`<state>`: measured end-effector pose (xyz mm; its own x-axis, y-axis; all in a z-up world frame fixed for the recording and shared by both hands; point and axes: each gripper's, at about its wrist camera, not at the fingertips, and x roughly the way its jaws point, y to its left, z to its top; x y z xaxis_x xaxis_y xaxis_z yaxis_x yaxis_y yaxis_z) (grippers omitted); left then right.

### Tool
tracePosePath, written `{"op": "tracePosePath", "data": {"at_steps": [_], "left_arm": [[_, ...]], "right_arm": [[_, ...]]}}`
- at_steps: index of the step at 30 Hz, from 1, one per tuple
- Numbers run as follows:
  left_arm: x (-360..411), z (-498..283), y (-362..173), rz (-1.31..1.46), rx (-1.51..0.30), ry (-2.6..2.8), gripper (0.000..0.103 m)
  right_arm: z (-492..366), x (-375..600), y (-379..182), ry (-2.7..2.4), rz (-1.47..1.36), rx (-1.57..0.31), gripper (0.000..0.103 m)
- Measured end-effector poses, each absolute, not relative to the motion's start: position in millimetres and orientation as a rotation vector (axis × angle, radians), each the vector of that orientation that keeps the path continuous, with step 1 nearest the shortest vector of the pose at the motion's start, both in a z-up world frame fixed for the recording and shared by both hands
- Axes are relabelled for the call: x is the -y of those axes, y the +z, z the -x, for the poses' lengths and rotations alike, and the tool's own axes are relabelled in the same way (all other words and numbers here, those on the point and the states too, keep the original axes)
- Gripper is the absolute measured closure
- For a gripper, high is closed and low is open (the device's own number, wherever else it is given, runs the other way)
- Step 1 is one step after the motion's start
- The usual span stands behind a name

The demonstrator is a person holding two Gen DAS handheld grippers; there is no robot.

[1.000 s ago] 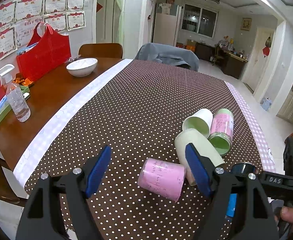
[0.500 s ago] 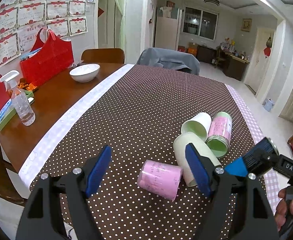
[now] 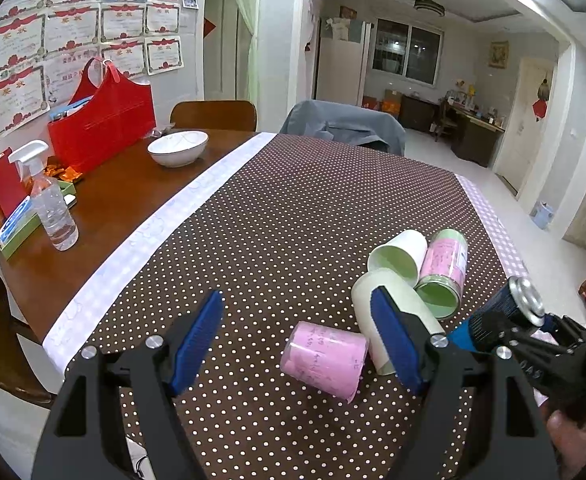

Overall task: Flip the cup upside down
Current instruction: 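Lift the can with the right tool and rotate it silver top up, then lower the upright can onto the cloth beside the cups and open the right tool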

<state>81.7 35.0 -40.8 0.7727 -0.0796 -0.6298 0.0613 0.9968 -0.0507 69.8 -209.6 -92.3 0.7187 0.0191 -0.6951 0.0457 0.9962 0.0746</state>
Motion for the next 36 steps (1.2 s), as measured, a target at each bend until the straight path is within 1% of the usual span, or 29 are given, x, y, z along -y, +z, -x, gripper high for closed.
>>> {"op": "tracePosePath", "data": {"at_steps": [4, 5, 6, 7, 8, 13, 22, 28, 36], "left_arm": [[-34.8, -81.8, -41.7, 0.030, -0.687, -0.075, 0.028], [-35.0, -82.0, -41.4, 0.029, -0.688, -0.076, 0.028], [-34.6, -81.8, -41.5, 0.027, -0.688, -0.076, 0.028], [-34.4, -81.3, -41.3, 0.026, -0.688, -0.076, 0.028], [-34.3, -81.2, -41.5, 0.026, -0.688, -0.077, 0.028], [-31.1, -78.5, -41.6, 0.020, -0.689, -0.085, 0.027], [-25.5, -62.0, -32.2, 0.001, -0.646, -0.083, 0.024], [-21.4, -43.8, -26.0, -0.028, -0.596, -0.063, 0.022], [-13.5, -13.9, -19.5, -0.083, -0.523, -0.071, 0.022]], "right_arm": [[-73.4, 206.2, -102.1, -0.013, -0.068, -0.799, 0.035], [-73.8, 206.0, -104.1, -0.015, -0.073, -0.805, 0.032], [-73.0, 207.4, -105.2, -0.024, -0.080, -0.800, 0.027], [-71.7, 207.0, -105.0, -0.032, -0.082, -0.794, 0.017], [-70.6, 207.8, -104.3, -0.033, -0.087, -0.788, 0.009], [-61.5, 212.3, -95.7, -0.029, -0.123, -0.750, 0.006], [-38.9, 218.0, -70.3, -0.001, -0.199, -0.670, 0.006], [-20.8, 212.5, -51.7, 0.025, -0.214, -0.610, 0.006], [11.4, 202.3, -26.0, 0.043, -0.211, -0.506, 0.006]]}}
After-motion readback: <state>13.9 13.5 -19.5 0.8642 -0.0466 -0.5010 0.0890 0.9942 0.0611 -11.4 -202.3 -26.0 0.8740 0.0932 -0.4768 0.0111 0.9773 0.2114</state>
